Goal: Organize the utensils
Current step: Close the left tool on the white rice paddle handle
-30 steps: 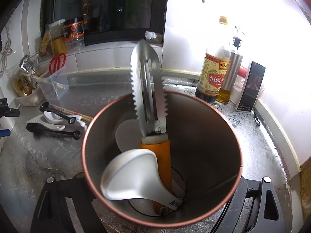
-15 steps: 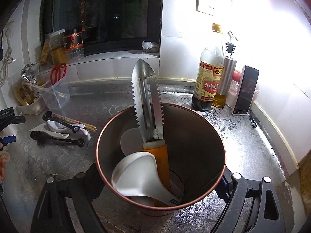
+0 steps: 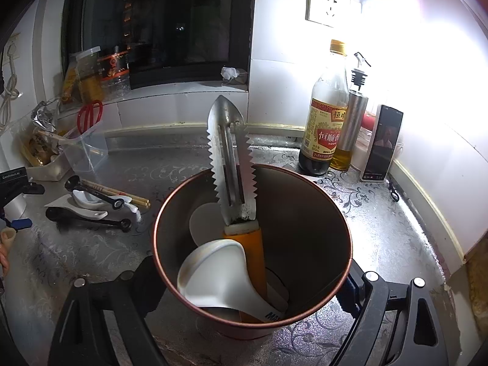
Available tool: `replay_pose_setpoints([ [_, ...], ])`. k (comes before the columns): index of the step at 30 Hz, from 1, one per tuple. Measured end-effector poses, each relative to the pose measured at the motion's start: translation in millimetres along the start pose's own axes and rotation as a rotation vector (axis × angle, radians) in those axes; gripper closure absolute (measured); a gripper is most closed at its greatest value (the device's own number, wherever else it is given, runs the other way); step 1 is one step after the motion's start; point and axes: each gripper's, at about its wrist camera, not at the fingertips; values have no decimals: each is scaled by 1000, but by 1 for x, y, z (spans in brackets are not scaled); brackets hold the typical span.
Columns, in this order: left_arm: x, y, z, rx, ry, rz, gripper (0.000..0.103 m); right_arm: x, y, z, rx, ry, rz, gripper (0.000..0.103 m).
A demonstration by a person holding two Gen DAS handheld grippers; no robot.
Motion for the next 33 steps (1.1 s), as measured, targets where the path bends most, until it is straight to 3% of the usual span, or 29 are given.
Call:
replay_pose_setpoints([
  [4, -6, 6, 4, -22, -40, -73, 45, 0, 0, 0, -3, 0, -5, 12],
  [6, -7, 9, 6, -31, -51, -104, 46, -1, 0, 1, -6, 1, -7, 12],
  [9, -9, 14, 9, -42, -65, -148, 56, -1, -1, 0, -9, 1, -8, 12],
  [13, -11, 21, 10, -62, -104, -193, 63, -1, -1, 0, -12, 1, -11, 12],
  [29, -25, 37, 11, -33, -213, -262, 68, -1, -1, 0, -15, 2, -12, 12],
  [33, -29, 41, 10, -41, -233, -267, 79, -1, -1, 0, -15, 2, -12, 12],
])
Point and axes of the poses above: each gripper's, at about its wrist camera, not at the fingertips, and y roughly the way its jaws point, x to its right, z to its top, and after that the axes turned 10 degrees about y, right-handed
